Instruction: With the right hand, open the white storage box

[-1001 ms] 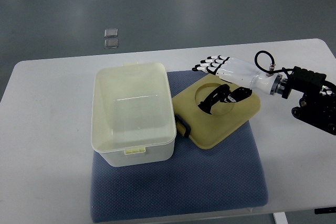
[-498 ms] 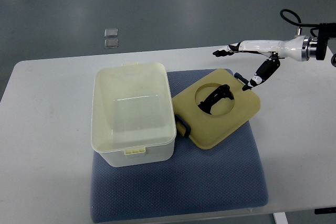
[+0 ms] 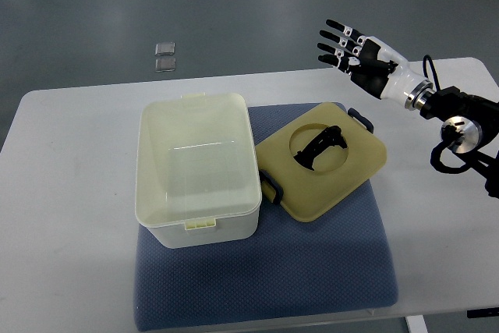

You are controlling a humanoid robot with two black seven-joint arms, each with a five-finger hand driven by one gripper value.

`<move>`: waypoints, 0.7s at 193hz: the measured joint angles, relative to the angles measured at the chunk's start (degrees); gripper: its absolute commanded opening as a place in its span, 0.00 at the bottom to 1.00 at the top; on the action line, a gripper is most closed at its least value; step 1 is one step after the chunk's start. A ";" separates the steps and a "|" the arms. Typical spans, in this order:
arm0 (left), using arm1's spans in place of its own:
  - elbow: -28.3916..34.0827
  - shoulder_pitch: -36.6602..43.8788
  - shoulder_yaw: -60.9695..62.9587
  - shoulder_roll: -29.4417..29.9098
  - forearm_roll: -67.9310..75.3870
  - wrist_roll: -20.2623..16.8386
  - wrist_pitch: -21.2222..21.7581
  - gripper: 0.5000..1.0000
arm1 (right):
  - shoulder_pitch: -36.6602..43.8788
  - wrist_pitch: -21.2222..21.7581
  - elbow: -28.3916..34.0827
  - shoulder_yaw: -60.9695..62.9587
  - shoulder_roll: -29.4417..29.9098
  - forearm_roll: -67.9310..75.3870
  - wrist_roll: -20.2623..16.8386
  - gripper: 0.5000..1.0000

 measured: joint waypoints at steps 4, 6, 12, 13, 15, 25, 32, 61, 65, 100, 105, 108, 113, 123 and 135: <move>0.00 0.00 0.00 0.00 0.00 0.00 0.00 1.00 | -0.24 0.01 0.00 0.01 0.31 0.63 -1.10 0.88; 0.00 0.00 0.00 0.00 0.00 0.00 0.00 1.00 | -0.35 0.01 -0.01 0.01 0.45 0.90 -1.60 0.88; 0.00 0.00 0.00 0.00 0.00 0.00 0.00 1.00 | -0.64 -0.03 -0.10 0.04 0.85 1.52 -2.98 0.88; 0.00 0.00 0.00 0.00 0.00 0.00 0.00 1.00 | -0.69 -0.05 -0.12 0.05 0.91 1.60 -3.18 0.88; 0.00 0.00 0.00 0.00 0.00 0.00 0.00 1.00 | -0.80 -0.09 -0.16 0.06 1.04 1.75 -3.57 0.88; 0.00 0.00 0.00 0.00 0.00 0.00 0.00 1.00 | -1.19 -0.29 -0.38 0.10 1.66 2.22 -5.22 0.88; 0.00 -0.01 0.00 0.00 0.00 0.00 0.00 1.00 | -1.30 -0.30 -0.55 0.13 1.93 2.39 -5.85 0.88; 0.00 0.00 0.00 0.00 0.00 0.00 0.00 1.00 | -1.50 0.18 -0.97 0.19 3.20 2.53 -6.55 0.88; 0.00 0.00 0.00 0.00 0.00 0.00 0.00 1.00 | -1.50 0.21 -1.00 0.23 3.30 2.53 -6.54 0.88; 0.00 0.00 0.00 0.00 0.00 0.00 0.00 1.00 | -1.56 0.29 -1.02 1.34 3.86 2.43 -5.76 0.88; 0.00 0.00 0.00 0.00 0.00 0.00 0.00 1.00 | -1.60 0.28 -1.02 1.68 3.90 2.41 -5.72 0.88; 0.00 -0.01 0.00 0.00 0.00 0.00 0.00 1.00 | -1.63 0.29 -1.01 1.89 3.92 2.41 -5.70 0.88; 0.00 -0.01 0.00 0.00 0.00 0.00 0.00 1.00 | -1.69 0.28 -1.01 2.20 3.97 2.40 -5.67 0.88; 0.00 -0.02 0.00 0.00 0.00 0.00 0.00 1.00 | -1.99 0.28 -0.99 2.73 4.15 2.40 -5.66 0.88; 0.00 -0.01 0.00 0.00 0.00 0.00 0.00 1.00 | -2.29 0.28 -0.98 3.11 4.32 2.40 -5.61 0.88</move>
